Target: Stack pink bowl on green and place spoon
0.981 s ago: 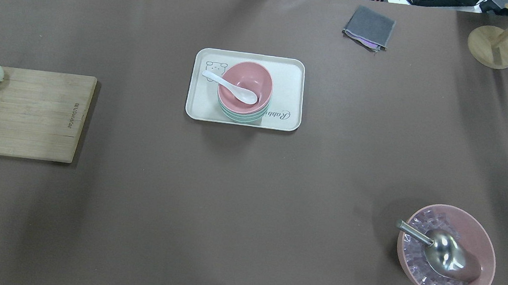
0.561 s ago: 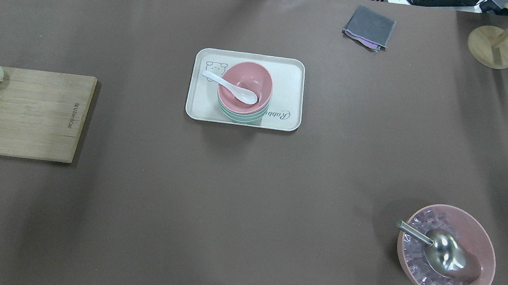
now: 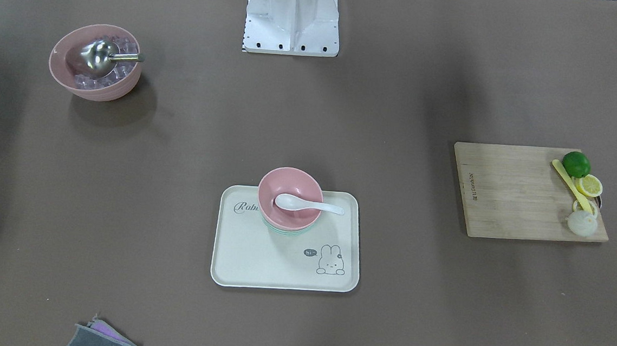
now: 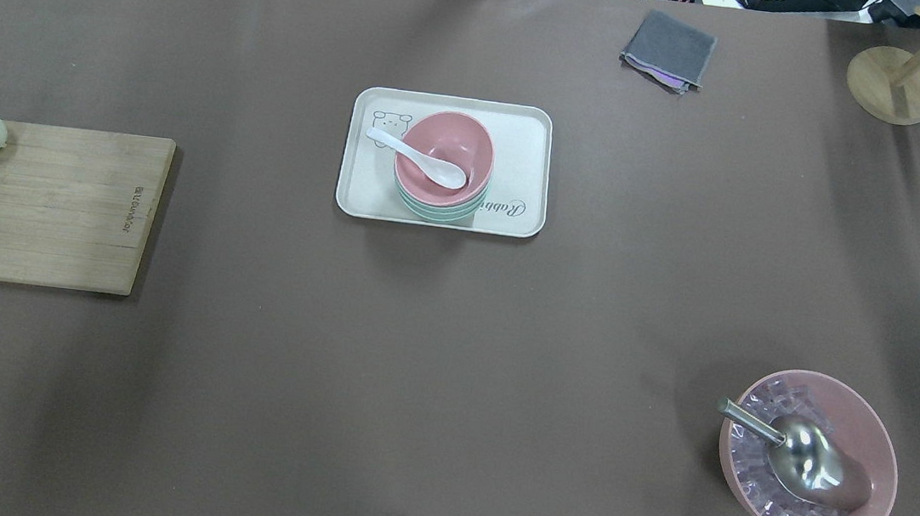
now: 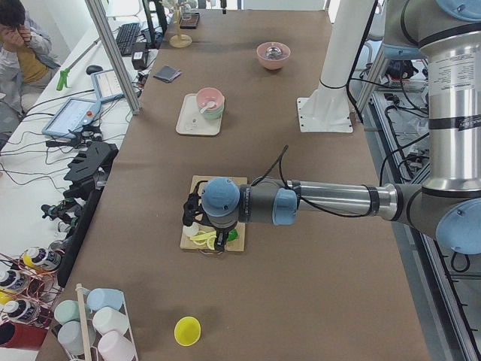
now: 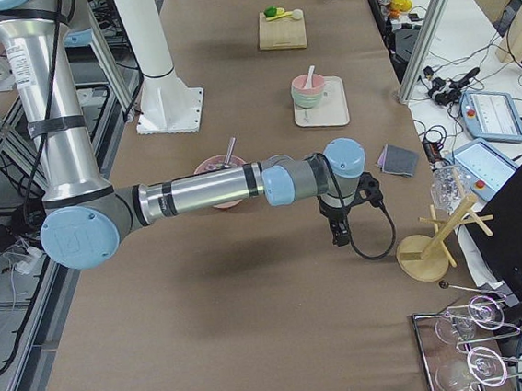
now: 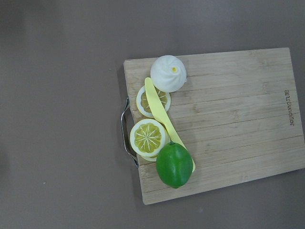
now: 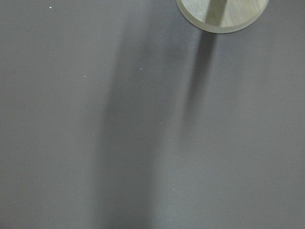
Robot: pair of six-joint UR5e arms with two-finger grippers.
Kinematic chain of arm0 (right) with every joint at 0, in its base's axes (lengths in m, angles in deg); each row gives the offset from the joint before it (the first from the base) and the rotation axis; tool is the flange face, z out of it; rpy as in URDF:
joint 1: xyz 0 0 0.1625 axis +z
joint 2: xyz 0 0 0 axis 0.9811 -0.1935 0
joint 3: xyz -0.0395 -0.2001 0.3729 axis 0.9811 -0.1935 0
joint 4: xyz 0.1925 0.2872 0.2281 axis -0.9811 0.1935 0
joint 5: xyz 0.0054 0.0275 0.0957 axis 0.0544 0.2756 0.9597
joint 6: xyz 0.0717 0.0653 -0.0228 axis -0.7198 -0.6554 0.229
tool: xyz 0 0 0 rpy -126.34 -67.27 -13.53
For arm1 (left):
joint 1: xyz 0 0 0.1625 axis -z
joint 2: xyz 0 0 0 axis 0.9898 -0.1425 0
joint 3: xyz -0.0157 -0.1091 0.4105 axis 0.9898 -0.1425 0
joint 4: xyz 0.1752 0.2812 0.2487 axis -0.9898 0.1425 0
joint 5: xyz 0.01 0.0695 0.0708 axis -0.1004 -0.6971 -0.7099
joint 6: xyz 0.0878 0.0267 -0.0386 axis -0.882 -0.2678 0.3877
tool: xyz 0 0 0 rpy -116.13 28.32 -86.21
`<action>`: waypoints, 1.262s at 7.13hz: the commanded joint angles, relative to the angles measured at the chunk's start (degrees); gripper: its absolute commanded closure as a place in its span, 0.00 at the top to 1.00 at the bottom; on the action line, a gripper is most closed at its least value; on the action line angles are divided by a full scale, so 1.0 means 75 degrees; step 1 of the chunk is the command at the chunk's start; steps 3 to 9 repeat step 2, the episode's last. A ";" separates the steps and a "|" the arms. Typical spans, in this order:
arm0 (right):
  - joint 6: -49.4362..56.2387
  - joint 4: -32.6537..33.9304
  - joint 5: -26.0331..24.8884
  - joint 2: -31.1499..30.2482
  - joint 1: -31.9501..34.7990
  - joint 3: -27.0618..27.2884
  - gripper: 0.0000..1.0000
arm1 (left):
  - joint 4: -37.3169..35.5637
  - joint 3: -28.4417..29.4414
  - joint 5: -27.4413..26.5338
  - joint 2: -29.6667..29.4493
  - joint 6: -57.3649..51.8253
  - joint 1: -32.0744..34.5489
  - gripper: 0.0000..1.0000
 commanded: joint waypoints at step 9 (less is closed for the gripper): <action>-0.0001 0.0000 -0.0012 -0.0012 0.0012 0.0006 1.00 | 0.0002 -0.0126 0.0000 -0.0035 0.0011 0.0001 0.98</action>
